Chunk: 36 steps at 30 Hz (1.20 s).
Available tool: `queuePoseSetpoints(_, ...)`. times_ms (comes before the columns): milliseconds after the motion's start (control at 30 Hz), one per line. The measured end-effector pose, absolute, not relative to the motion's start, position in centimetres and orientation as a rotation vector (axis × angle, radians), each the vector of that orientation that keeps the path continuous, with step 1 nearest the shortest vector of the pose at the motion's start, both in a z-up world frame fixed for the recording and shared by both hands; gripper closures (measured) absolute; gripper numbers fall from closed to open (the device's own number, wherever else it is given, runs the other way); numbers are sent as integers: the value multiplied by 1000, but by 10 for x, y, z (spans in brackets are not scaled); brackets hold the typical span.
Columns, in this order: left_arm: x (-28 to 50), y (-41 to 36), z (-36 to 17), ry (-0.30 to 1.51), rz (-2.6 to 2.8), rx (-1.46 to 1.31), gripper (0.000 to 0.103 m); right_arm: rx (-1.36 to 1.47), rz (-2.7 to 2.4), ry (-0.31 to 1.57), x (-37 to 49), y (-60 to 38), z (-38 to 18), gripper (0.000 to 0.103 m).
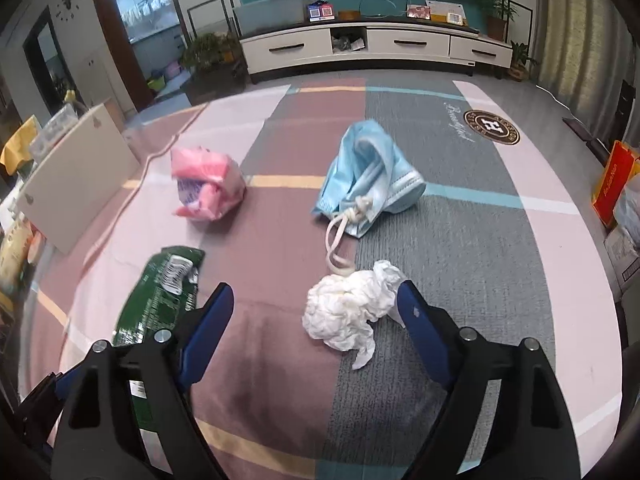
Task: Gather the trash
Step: 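Grasp the green snack bag with the left tool while the right tool grasps the white tissue, then carry the green snack bag and white tissue over the black bin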
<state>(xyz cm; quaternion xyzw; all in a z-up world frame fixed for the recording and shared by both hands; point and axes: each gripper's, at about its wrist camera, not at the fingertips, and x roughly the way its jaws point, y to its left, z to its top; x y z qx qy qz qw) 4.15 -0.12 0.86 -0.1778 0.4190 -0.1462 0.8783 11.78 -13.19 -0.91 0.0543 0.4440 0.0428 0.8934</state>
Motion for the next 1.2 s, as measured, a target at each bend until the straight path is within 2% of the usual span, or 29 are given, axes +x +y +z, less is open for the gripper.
queuePoseSetpoints(167,41,-8,1,891,-327,-355,22,117,114,953,119,-130,-17,43)
queuePoseSetpoints(300,42,-8,-5,908,-331,-376,61,75,107,960,117,-127,-23,69)
queuePoseSetpoints(433,41,-9,-3,894,-315,-344,77,72,104,952,114,-131,-22,79)
queuePoseSetpoints(900,13,11,57,718,-320,-384,80,166,115,768,39,-168,53,81)
queuePoseSetpoints(1200,-2,9,78,679,-335,-376,79,168,56,677,-12,-185,76,81)
